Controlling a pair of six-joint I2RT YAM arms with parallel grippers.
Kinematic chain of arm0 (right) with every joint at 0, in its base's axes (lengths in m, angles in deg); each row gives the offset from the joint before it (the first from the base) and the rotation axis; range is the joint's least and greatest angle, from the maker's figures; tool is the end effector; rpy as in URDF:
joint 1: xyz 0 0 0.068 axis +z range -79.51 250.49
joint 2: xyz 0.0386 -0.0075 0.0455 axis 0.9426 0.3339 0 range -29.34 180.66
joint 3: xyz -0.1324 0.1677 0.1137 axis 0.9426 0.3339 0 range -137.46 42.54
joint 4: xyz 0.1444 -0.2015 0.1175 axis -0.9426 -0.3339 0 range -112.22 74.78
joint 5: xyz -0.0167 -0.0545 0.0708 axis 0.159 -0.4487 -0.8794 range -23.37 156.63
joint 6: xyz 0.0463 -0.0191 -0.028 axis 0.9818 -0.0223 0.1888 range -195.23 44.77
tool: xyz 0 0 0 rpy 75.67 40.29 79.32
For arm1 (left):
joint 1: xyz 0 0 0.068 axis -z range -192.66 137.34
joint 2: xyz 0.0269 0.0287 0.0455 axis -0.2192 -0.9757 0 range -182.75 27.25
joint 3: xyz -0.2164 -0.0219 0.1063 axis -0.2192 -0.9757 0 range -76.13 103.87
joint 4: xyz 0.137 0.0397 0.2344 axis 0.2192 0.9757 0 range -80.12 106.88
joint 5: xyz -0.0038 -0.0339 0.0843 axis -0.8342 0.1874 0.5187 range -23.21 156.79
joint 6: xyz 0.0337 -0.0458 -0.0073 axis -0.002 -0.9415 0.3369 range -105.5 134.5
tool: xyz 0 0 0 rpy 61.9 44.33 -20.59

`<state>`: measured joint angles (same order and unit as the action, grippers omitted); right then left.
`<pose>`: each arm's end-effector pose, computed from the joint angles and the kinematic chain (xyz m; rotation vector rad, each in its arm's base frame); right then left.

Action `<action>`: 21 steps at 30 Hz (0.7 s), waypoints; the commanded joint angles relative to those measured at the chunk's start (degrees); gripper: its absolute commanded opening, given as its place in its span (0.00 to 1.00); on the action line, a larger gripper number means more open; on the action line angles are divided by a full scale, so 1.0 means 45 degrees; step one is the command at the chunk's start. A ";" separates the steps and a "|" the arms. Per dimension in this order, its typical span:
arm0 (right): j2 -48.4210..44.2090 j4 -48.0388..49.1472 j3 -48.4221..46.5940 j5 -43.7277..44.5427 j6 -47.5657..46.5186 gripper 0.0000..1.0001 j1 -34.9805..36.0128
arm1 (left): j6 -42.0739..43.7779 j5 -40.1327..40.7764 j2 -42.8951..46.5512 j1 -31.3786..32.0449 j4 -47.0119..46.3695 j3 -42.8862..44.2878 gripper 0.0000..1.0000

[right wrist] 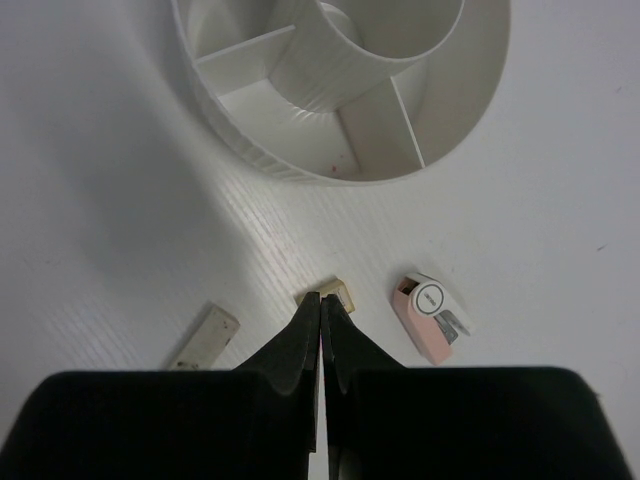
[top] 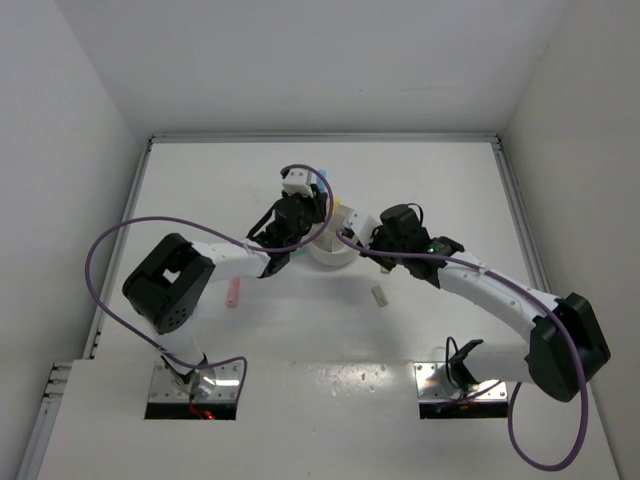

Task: Sort the stationery into containers
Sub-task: Place the pen in the storage box.

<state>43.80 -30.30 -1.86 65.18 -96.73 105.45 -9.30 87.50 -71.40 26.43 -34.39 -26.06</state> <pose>0.2379 0.1675 0.1844 -1.1177 2.0557 0.1464 0.3061 -0.2302 0.1803 -0.0573 1.6679 -0.5396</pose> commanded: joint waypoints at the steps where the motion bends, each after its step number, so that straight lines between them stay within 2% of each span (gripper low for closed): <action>1: 0.0035 0.0341 -0.0426 0.0050 -0.0125 0.00 -0.0054 | 0.0228 0.0319 -0.0011 0.0180 -0.0689 0.0086 0.00; 21: 0.0035 0.0224 -0.0426 -0.0185 -0.0125 0.00 -0.0054 | 0.0619 0.0906 -0.0636 0.0180 -0.1119 -0.0285 0.00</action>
<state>43.80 -30.34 -1.86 65.09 -96.73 105.45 -7.53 90.69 -74.05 26.43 -34.68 -27.05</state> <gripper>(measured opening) 0.002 0.319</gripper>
